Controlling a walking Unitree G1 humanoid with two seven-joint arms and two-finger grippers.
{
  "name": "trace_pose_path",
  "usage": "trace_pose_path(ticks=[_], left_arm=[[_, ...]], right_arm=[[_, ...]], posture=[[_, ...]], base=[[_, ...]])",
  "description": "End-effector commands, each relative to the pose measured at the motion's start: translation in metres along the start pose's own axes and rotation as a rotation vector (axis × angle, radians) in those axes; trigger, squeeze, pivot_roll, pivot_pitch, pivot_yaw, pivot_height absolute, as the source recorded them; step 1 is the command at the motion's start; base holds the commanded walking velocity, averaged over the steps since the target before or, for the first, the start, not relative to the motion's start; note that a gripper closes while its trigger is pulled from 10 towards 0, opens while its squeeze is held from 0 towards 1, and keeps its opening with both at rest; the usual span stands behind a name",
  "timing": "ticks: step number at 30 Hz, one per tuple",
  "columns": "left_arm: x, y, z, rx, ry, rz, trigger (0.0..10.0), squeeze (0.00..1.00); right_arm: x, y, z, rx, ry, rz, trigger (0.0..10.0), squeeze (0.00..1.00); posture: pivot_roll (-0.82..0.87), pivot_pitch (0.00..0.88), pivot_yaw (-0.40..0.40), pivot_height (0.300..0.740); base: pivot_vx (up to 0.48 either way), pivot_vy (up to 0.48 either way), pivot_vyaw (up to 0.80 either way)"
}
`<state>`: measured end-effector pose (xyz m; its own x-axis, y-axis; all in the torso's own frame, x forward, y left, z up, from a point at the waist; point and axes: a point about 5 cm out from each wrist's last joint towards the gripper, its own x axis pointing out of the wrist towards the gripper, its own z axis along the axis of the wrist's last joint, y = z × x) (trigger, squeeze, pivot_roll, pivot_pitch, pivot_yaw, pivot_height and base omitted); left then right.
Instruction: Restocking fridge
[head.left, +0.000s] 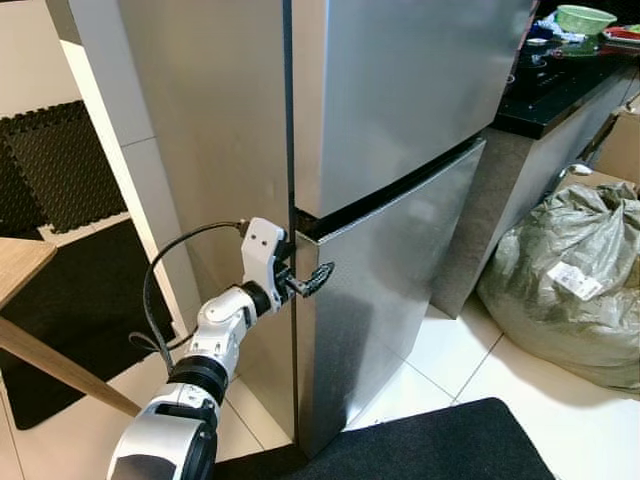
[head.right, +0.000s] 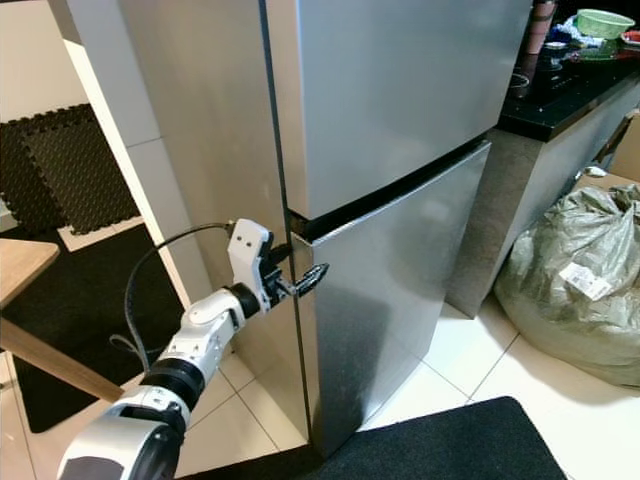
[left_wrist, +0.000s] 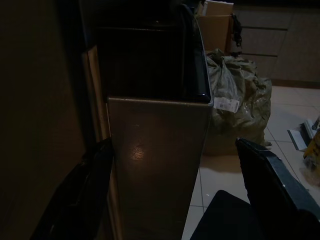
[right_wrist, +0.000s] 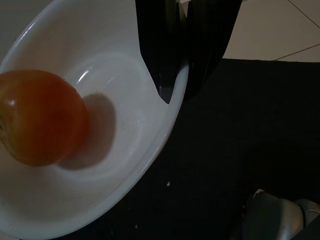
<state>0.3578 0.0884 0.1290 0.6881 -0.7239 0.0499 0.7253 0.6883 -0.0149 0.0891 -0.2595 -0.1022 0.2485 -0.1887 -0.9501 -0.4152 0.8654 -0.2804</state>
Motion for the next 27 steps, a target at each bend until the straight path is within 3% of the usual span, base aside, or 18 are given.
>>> trace_pose_path(ticks=[1,7,13,18,23,27], left_arm=[[0.01,-0.009,0.006,0.025,0.011,-0.076,10.0,0.0],[0.016,-0.013,0.012,0.019,-0.015,-0.097,10.0,0.0],[0.03,-0.041,0.016,0.001,-0.05,-0.255,10.0,0.0],[0.034,-0.052,0.011,0.005,-0.036,-0.289,10.0,0.0],[0.041,-0.075,0.005,-0.034,-0.042,-0.352,10.0,0.0],[0.042,-0.08,0.004,-0.048,-0.048,-0.367,10.0,0.0]], right_arm=[[0.0,-0.001,0.001,0.009,-0.008,-0.011,10.0,0.0],[0.0,0.001,0.002,0.014,-0.01,-0.007,10.0,0.0],[0.0,0.001,0.003,0.018,-0.013,-0.007,10.0,0.0],[0.0,0.0,0.003,0.021,-0.014,-0.009,10.0,0.0],[0.0,0.0,0.003,0.027,-0.015,-0.01,10.0,0.0],[0.0,0.0,0.001,0.026,-0.012,-0.01,10.0,0.0]], posture=[[-0.16,0.0,0.036,0.74],[-0.16,0.0,0.039,0.74],[-0.16,0.0,0.041,0.74],[-0.17,0.0,0.043,0.74],[-0.18,0.0,0.045,0.74],[-0.17,0.0,0.044,0.74]], base=[[0.0,0.0,0.0],[0.0,0.0,0.0],[0.0,0.0,0.0],[0.0,0.0,0.0],[0.0,0.0,0.0],[0.0,0.0,0.0]])
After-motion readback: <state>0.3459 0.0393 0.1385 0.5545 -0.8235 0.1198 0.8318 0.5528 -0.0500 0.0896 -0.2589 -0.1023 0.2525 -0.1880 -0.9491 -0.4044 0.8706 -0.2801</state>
